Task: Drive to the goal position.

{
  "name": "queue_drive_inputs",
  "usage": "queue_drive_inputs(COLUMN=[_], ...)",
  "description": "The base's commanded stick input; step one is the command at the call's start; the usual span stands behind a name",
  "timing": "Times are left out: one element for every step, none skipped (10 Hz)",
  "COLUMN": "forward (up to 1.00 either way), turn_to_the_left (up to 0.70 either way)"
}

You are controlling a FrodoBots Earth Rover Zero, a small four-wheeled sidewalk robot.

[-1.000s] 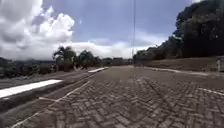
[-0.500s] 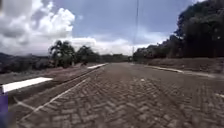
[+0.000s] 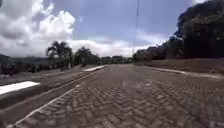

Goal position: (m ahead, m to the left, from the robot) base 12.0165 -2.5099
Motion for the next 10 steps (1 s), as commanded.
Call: queue_drive_inputs(forward=[1.0,1.0,1.0,1.0,1.0,1.0,1.0,1.0,1.0,1.0], turn_to_the_left=[0.23,0.0,0.0,0.0,0.0,0.0,0.0,0.0,0.0,0.0])
